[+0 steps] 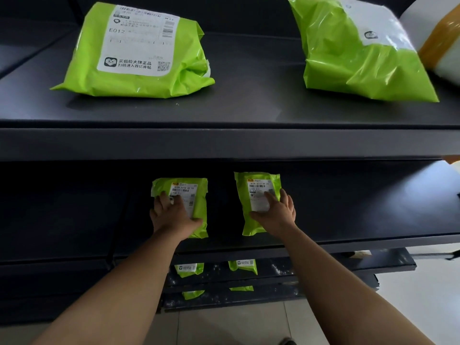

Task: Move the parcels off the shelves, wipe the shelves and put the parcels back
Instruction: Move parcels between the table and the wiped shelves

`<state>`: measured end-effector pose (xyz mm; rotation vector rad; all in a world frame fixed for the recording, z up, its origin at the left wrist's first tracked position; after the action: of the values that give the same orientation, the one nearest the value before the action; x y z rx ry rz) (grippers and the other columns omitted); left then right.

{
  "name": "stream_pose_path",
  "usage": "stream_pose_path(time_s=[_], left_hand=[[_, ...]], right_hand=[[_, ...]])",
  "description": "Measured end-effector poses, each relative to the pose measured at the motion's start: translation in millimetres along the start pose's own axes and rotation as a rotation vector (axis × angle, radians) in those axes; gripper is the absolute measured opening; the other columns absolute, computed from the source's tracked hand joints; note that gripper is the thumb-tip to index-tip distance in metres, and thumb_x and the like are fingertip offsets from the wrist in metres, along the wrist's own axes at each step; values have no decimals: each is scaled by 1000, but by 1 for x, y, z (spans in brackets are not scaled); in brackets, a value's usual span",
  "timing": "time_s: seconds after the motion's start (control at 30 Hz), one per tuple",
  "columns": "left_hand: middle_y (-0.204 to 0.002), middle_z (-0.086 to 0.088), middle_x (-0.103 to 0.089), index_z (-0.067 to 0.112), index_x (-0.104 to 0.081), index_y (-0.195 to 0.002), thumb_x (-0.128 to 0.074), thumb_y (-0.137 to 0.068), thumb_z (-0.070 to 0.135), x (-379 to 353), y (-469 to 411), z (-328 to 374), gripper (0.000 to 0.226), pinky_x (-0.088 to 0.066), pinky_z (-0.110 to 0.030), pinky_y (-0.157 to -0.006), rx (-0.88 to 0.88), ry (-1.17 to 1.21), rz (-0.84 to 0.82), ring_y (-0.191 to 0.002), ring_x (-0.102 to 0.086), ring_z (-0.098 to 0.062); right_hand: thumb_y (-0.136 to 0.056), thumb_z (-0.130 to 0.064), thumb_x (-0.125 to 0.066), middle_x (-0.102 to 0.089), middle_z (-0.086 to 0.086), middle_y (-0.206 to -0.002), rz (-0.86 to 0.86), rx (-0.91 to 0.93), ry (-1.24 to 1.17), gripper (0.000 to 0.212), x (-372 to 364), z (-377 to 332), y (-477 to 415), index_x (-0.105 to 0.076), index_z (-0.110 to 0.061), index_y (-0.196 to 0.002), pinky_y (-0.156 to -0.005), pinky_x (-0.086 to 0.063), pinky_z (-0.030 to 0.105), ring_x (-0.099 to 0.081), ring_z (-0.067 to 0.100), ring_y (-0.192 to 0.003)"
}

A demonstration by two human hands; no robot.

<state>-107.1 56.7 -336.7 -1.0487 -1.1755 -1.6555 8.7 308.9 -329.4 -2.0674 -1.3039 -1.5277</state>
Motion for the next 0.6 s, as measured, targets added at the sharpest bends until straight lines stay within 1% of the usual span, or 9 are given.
stream_pose_path(time_s=[0.07, 0.13, 0.2, 0.23, 0.3, 0.4, 0.5, 0.53, 0.6], left_hand=[[-154, -14, -10, 17, -23, -147, -59, -79, 62, 4, 2, 12, 89, -17, -50, -115, -42, -6, 31, -143, -8, -35], [-149, -13, -29, 15, -37, -140, -55, -85, 55, 8, 6, 30, 70, -28, -46, -111, -94, -17, 74, -138, -24, -33], [-136, -10, -48, 14, -48, -131, -52, -90, 47, 11, 10, 50, 53, -40, -41, -100, -153, 35, 106, -125, -44, -30], [-132, -8, -53, 15, -50, -130, -52, -91, 43, 12, 14, 60, 48, -44, -39, -96, -181, 104, 102, -120, -50, -28], [-127, -4, -58, 16, -54, -127, -53, -93, 36, 9, 23, 82, 40, -48, -37, -91, -237, 243, 67, -114, -56, -24], [-110, -1, -65, 17, -60, -110, -54, -93, 32, 5, 36, 117, 23, -53, -35, -81, -294, 331, 38, -98, -62, -20], [-105, 1, -66, 19, -59, -105, -54, -93, 32, -2, 50, 158, 19, -53, -33, -76, -351, 347, -3, -92, -63, -20], [-105, 0, -66, 18, -59, -105, -54, -92, 32, -5, 56, 175, 19, -52, -32, -77, -373, 348, -17, -92, -63, -21], [-102, 1, -67, 18, -59, -102, -54, -91, 32, -11, 69, 203, 18, -52, -32, -76, -412, 361, -36, -91, -63, -22]], right_hand=[[-83, -54, -62, -2, 5, -161, 24, -9, -36, 81, 6, 5, 4, -23, -32, -151, -119, -9, 44, 3, 29, -147], [-86, -49, -61, -13, 5, -159, 57, -20, -70, 73, 14, 14, 9, -30, -28, -149, -118, -14, 44, -7, 28, -147], [-89, -43, -60, -30, 7, -153, 86, -22, -95, 65, 23, 25, 14, -38, -21, -146, -115, -25, 44, -24, 27, -142], [-89, -39, -60, -38, 7, -149, 105, -25, -116, 60, 27, 31, 18, -42, -18, -143, -112, -31, 43, -34, 27, -137], [-90, -33, -58, -49, 6, -140, 154, -51, -182, 50, 38, 47, 27, -51, -16, -136, -106, -39, 39, -46, 26, -128], [-91, -29, -56, -55, 5, -136, 206, -112, -255, 45, 52, 78, 41, -55, -16, -134, -97, -42, 31, -54, 24, -119], [-91, -26, -56, -63, 4, -125, 265, -164, -328, 43, 68, 115, 55, -57, -16, -132, -82, -42, 23, -59, 15, -95], [-91, -26, -56, -64, 4, -124, 284, -186, -345, 42, 74, 129, 61, -58, -16, -132, -79, -39, 21, -59, 15, -94], [-91, -26, -55, -63, 4, -126, 311, -236, -355, 40, 83, 157, 72, -60, -17, -129, -78, -37, 21, -60, 21, -106]])
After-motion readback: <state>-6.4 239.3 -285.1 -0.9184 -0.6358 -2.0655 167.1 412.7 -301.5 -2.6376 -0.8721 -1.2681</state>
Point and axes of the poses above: each hand's wrist, its own y-axis away from the middle knuckle, its own x-axis out of the back of the hand, z = x × y, the point moved 7 cm from there along -y, towards the middle knuckle
